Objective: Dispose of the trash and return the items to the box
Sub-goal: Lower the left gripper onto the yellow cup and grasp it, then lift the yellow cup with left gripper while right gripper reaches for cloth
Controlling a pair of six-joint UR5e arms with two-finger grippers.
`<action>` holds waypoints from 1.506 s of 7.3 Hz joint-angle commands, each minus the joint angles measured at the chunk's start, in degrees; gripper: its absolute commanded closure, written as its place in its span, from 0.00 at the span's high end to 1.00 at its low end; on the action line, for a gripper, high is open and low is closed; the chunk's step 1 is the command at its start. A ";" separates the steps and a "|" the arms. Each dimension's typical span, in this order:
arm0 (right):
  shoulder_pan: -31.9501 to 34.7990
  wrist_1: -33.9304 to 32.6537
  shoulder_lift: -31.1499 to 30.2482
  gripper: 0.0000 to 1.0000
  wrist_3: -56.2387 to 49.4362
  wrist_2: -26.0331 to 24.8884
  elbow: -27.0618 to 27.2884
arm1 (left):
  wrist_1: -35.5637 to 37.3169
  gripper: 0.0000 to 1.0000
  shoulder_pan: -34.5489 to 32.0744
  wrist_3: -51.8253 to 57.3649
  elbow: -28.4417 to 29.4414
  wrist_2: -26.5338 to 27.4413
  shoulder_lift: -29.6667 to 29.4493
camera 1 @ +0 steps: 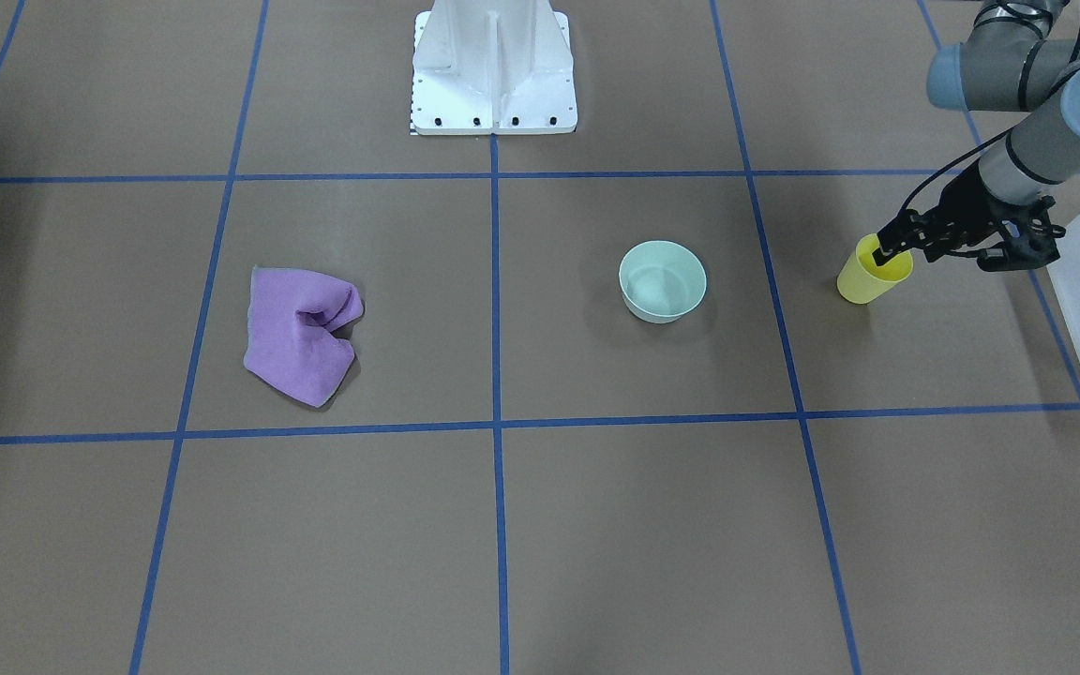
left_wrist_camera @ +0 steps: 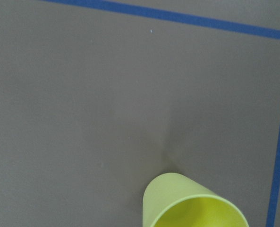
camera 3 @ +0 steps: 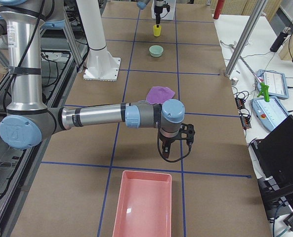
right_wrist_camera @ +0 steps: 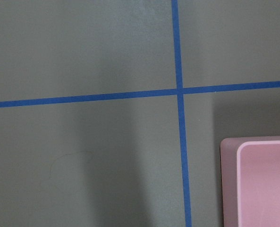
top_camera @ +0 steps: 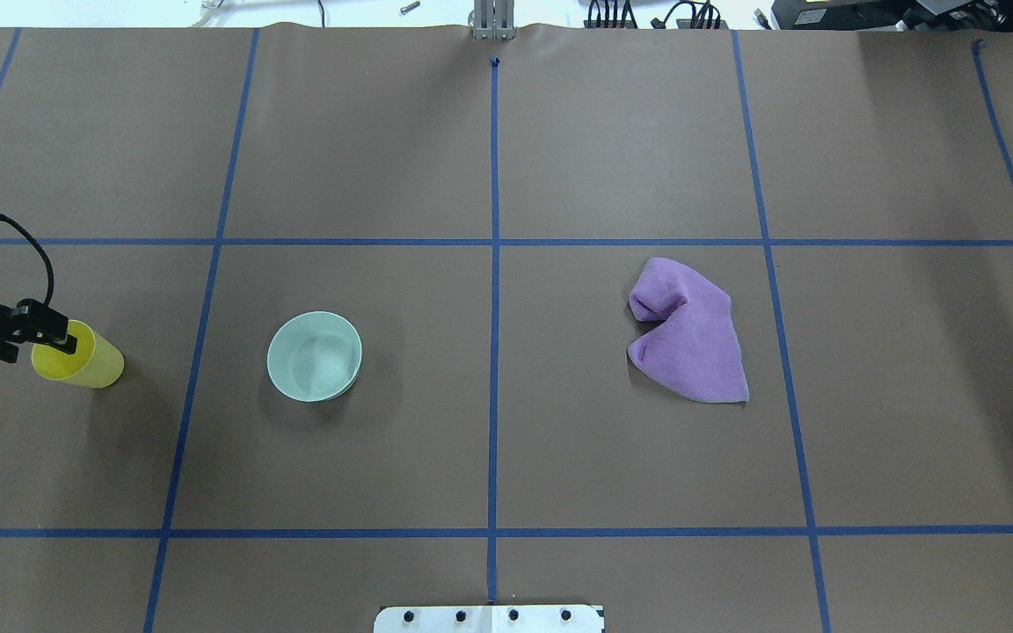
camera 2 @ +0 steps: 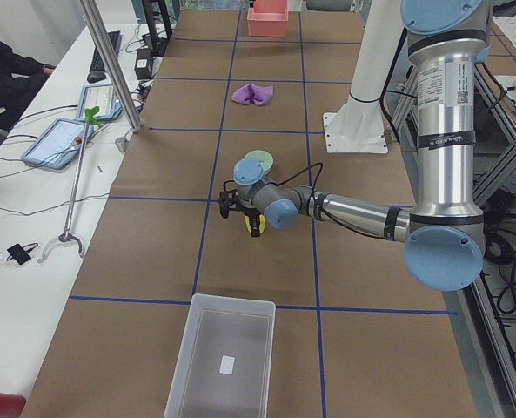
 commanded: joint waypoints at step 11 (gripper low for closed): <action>-30.61 7.53 12.36 1.00 30.77 -5.80 9.94 | 6.91 0.00 -14.03 3.37 -5.19 -9.91 -0.70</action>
